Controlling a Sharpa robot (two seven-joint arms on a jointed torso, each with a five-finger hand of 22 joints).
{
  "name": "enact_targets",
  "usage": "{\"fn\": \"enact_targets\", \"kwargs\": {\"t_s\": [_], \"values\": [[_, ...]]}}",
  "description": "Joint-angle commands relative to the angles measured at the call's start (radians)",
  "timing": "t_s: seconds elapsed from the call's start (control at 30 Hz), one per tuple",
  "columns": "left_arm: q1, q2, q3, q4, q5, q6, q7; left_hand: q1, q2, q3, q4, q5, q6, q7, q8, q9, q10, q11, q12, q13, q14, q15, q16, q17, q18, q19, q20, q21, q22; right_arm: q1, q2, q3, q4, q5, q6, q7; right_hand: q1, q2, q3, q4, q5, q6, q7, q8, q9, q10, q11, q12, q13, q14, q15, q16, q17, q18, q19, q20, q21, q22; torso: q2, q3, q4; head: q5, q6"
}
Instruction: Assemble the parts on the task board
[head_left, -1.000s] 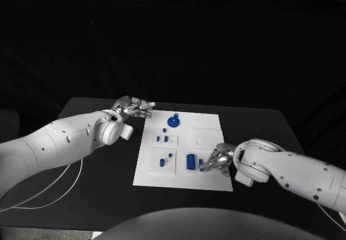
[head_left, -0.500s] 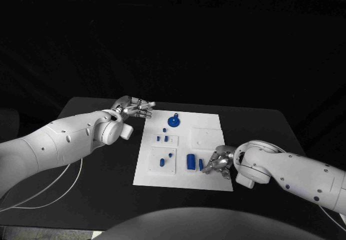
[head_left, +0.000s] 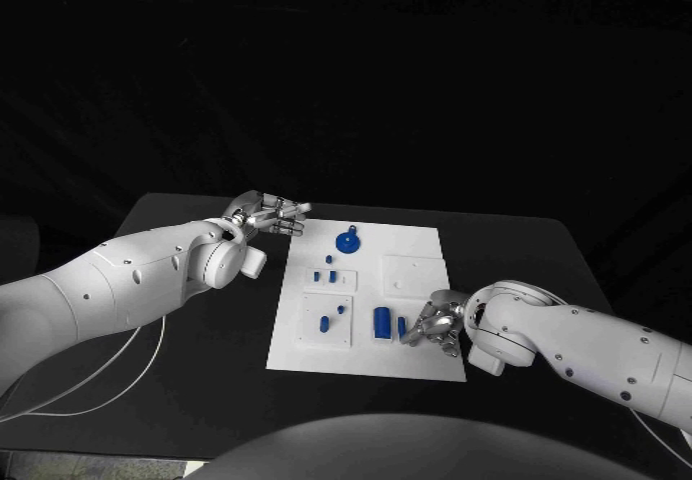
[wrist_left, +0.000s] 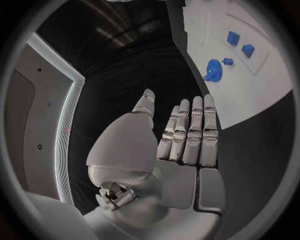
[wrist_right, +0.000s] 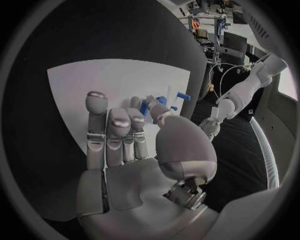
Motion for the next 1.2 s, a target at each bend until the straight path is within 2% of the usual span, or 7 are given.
{"fn": "enact_targets", "kwargs": {"t_s": [0.03,0.23,0.63,0.77,0.97,1.13,1.2], "values": [[0.000,0.002,0.001,0.002,0.002,0.015,0.004,-0.006,0.000,0.001,0.006,-0.003,-0.006,0.000,-0.001,0.002,-0.006,-0.003,-0.002,0.002,-0.005,0.002,-0.004,0.001,0.009,-0.008,0.001,-0.002,0.000,-0.001,0.006,0.000,-0.009,-0.006,0.033,-0.017,0.000,-0.005,0.004,-0.015,-0.001,-0.001,-0.005,0.002,0.002,0.001,-0.003,-0.008,0.000,-0.002,-0.006,-0.006,0.000,-0.005,0.046,-0.008,0.002,-0.001,-0.001,-0.0004,0.0005,-0.001,-0.001],[0.000,0.002,0.001,0.002,0.002,0.018,0.001,-0.006,0.002,0.000,0.004,-0.002,-0.007,0.000,-0.002,0.001,-0.007,-0.003,-0.002,0.002,-0.006,0.003,-0.004,0.001,0.009,-0.008,0.002,-0.003,0.000,-0.001,0.015,0.000,-0.028,-0.005,0.083,-0.031,0.004,-0.001,0.028,-0.062,0.008,-0.005,-0.005,0.001,0.012,-0.004,-0.001,-0.003,-0.004,-0.002,-0.002,-0.004,-0.006,-0.002,0.045,-0.002,-0.001,-0.001,-0.001,-0.0006,0.0006,-0.002,0.001],[0.000,0.003,0.001,0.001,0.001,0.021,0.000,-0.006,0.005,0.001,0.001,-0.002,-0.007,0.000,-0.002,0.002,-0.008,-0.003,-0.002,0.002,-0.006,0.003,-0.004,0.001,0.009,-0.008,0.002,-0.003,0.000,-0.001,0.020,0.000,-0.043,-0.005,0.067,-0.029,-0.011,-0.001,0.029,-0.067,0.014,-0.004,-0.005,0.001,0.015,-0.004,-0.001,0.001,-0.006,-0.002,-0.002,-0.002,-0.008,-0.001,0.045,-0.002,0.000,0.000,0.000,0.0003,-0.0004,-0.004,0.002],[0.000,0.002,0.001,0.001,0.001,0.020,0.000,-0.006,0.005,0.001,0.001,-0.002,-0.007,0.000,-0.002,0.002,-0.008,-0.003,-0.002,0.002,-0.006,0.003,-0.004,0.001,0.009,-0.008,0.002,-0.003,0.000,-0.001,0.017,0.000,-0.041,0.001,0.061,-0.011,-0.033,-0.040,0.001,-0.029,0.034,-0.004,-0.002,0.001,0.014,-0.006,0.001,0.001,-0.008,-0.003,-0.001,-0.003,-0.011,0.001,0.045,-0.002,-0.003,-0.001,0.000,0.0008,-0.0009,-0.003,0.007],[0.000,0.001,0.001,0.000,0.001,0.018,0.004,-0.006,0.005,0.001,0.001,-0.002,-0.007,0.000,-0.002,0.002,-0.008,-0.003,-0.002,0.002,-0.006,0.003,-0.004,0.001,0.009,-0.008,0.002,-0.003,0.000,-0.001,0.001,0.003,-0.031,0.036,0.101,0.022,-0.003,-0.104,-0.040,0.085,0.022,-0.042,0.021,0.001,-0.027,-0.023,0.014,-0.008,-0.013,-0.013,0.005,-0.011,-0.018,0.012,0.041,0.005,-0.026,-0.009,-0.001,0.0009,-0.0020,-0.005,0.020],[0.000,0.000,0.001,0.000,0.004,0.010,0.013,-0.008,0.004,-0.001,0.000,-0.001,-0.007,0.000,-0.001,0.002,-0.008,-0.002,-0.001,0.002,-0.005,0.003,-0.004,0.001,0.009,-0.008,0.002,-0.002,0.000,0.003,-0.019,0.023,-0.017,0.095,0.127,0.069,0.025,-0.111,-0.087,0.111,0.050,-0.063,0.031,0.001,-0.062,-0.043,0.022,-0.037,-0.034,-0.026,0.008,-0.035,-0.034,0.019,0.037,0.009,-0.069,-0.021,-0.002,0.0009,-0.0021,-0.011,0.042],[0.000,-0.001,0.001,0.000,0.010,0.003,0.019,-0.007,0.005,-0.001,0.000,0.000,-0.005,-0.001,-0.001,0.002,-0.008,-0.003,-0.002,0.002,-0.004,0.002,-0.004,0.001,0.010,-0.007,0.001,-0.002,0.000,0.010,-0.023,0.033,-0.017,0.119,0.120,0.095,0.035,-0.091,-0.137,0.100,0.080,-0.070,0.034,0.001,-0.075,-0.047,0.023,-0.041,-0.040,-0.028,0.010,-0.039,-0.038,0.021,0.037,0.010,-0.076,-0.021,-0.002,0.0012,-0.0012,-0.014,0.057]]}}
